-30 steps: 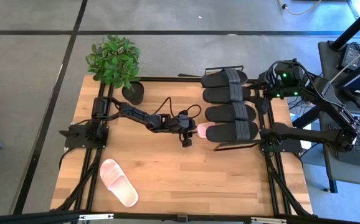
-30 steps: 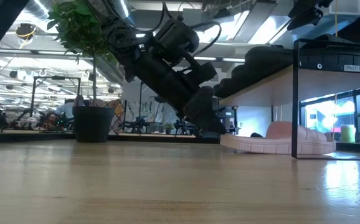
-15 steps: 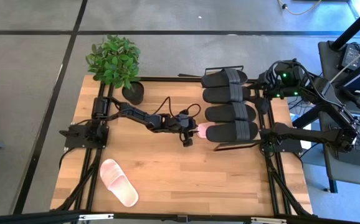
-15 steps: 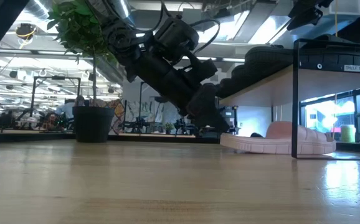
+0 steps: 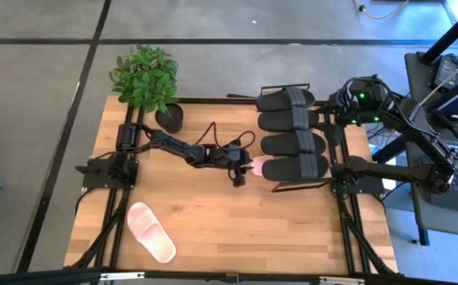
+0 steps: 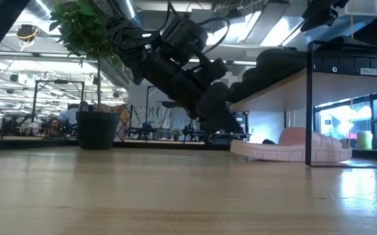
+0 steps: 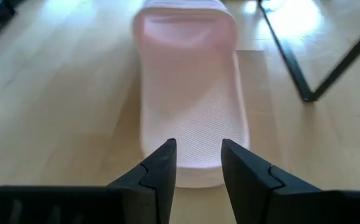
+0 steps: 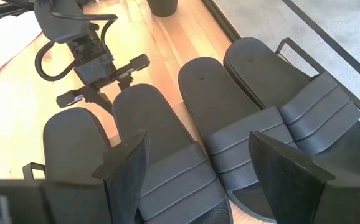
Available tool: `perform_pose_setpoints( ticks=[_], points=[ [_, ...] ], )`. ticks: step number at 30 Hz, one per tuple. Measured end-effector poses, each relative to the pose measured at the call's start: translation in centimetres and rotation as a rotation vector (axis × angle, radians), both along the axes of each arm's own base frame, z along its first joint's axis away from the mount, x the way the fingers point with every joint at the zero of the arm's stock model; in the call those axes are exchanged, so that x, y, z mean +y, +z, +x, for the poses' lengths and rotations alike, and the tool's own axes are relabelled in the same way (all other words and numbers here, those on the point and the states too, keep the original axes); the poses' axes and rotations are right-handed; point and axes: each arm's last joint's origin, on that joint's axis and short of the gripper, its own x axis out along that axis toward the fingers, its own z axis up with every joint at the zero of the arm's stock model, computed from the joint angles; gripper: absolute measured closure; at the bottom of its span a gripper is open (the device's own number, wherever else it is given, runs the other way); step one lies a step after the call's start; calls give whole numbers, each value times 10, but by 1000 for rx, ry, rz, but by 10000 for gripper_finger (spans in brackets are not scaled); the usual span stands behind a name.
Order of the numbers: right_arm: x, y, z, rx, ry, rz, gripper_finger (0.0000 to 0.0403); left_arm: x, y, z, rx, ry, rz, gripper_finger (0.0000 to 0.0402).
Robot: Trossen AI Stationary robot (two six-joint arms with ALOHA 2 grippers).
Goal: Pick and place slides into the shelf
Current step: Put the pink slide under the shelf
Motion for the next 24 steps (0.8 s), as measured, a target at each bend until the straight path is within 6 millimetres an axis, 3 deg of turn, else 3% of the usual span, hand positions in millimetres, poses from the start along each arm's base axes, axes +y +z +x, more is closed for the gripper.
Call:
perform_pose_setpoints(
  ticks=[4, 13, 18, 24],
  points=[
    [0, 0, 0, 1, 2, -2, 128, -1, 6, 4, -21, -59, -37, 284],
    [0, 0, 0, 2, 5, -6, 128, 4, 42, 27, -77, -114, 87, 284],
    [0, 0, 0, 2, 5, -5, 128, 12, 36, 29, -65, -84, 56, 284],
    [0, 0, 0, 8, 16, -19, 128, 10, 9, 35, -44, -83, 33, 284]
  ],
)
